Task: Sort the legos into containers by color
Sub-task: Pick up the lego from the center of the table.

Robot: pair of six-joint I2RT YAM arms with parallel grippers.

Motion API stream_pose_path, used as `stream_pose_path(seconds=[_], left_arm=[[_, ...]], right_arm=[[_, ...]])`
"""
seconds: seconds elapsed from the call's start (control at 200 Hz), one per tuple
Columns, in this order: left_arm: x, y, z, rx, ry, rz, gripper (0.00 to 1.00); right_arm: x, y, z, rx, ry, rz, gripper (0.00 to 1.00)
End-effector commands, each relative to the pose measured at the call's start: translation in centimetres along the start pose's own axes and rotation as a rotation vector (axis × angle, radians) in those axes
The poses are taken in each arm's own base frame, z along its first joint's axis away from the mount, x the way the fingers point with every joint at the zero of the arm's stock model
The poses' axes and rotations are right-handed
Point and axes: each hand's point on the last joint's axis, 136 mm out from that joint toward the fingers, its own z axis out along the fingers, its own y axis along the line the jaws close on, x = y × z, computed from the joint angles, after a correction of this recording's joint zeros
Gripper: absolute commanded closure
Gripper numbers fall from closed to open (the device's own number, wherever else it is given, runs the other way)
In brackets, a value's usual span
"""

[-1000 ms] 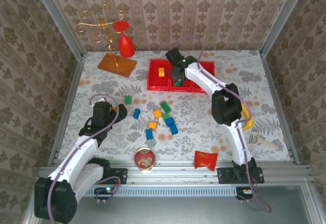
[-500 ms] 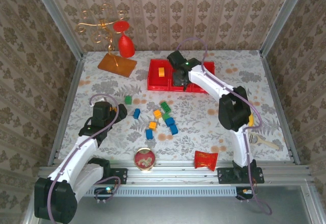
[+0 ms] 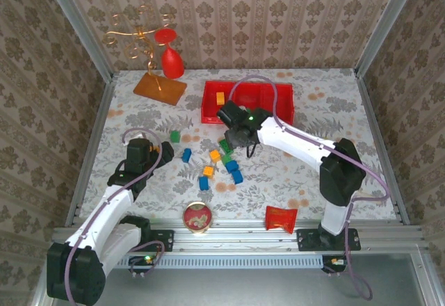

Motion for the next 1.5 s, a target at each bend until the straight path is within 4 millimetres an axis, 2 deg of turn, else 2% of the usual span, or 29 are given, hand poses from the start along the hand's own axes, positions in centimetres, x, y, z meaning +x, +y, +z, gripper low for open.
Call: stream_pose_path(seconds=[0.0,0.165,0.34,0.665,1.065,1.495], left_arm=[[-0.9,-0.5,-0.4,0.028,-0.029,-0.005,0.0],[-0.8,-0.5,-0.3,0.029,-0.024,-0.013,0.0],[-0.2,-0.4,-0.2,0.035,-0.015,-0.034,0.0],[0.0,-0.2,-0.1,0.031,-0.01,-0.046,0.0],[0.0,-0.5,0.5,0.035,0.005,-0.059,0.0],[0.1,-0.5,0.7,0.031,0.01,-0.064,0.0]], right_arm=[[2.5,0.3,-1.5,-0.012,0.042,0.041,0.27],[5.9,1.6,-1.8,-0.041,0.096,0.025,0.19],[9.0,2.6,-1.4,-0.045,0.149,0.006,0.15],[11.8,4.0,0.0,-0.045,0.208,-0.046,0.1],[12.4,4.4,2.1,-0.017,0.234,-0.092,0.11],[11.5,5.5,5.3,-0.034,0.25,-0.093,0.26]])
